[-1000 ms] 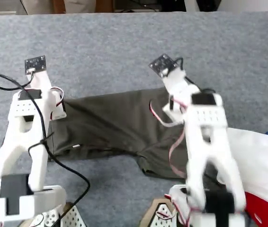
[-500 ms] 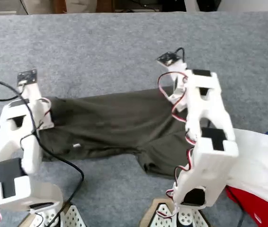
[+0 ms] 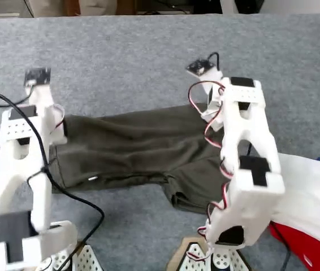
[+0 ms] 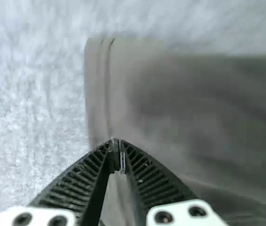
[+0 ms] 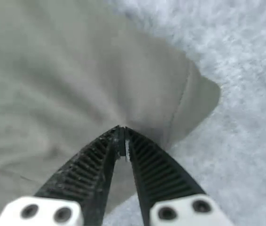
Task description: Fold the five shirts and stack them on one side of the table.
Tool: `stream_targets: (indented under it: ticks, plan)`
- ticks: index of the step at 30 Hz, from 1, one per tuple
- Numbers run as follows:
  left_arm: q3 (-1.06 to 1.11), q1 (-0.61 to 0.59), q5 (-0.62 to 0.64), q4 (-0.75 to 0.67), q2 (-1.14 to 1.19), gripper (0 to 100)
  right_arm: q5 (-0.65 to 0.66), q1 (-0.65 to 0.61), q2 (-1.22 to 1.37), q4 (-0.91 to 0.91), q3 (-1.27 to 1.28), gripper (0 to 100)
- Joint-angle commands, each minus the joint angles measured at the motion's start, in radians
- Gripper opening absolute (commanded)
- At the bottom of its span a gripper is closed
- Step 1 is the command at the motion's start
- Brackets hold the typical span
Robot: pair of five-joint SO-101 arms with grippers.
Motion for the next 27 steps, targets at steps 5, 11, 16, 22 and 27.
stream_targets:
  ticks: [5,11,16,22,27]
  plan:
    - [-0.169,0.044,0.058,-0.094,0.007,2,-0.04,-0.088,-0.22,0.037,-0.14,0.5]
    - [-0.193,0.038,0.055,-0.229,0.317,2,-0.092,-0.094,0.022,0.002,-0.239,0.5]
    - [-0.275,0.0,0.048,-0.229,0.518,2,-0.095,-0.048,0.252,0.014,-0.386,0.5]
    - [-0.279,-0.097,0.046,-0.229,0.533,2,-0.055,0.016,0.441,0.121,-0.631,0.5]
    - [-0.287,-0.112,0.048,-0.199,0.533,2,-0.066,0.03,0.507,0.218,-0.837,0.5]
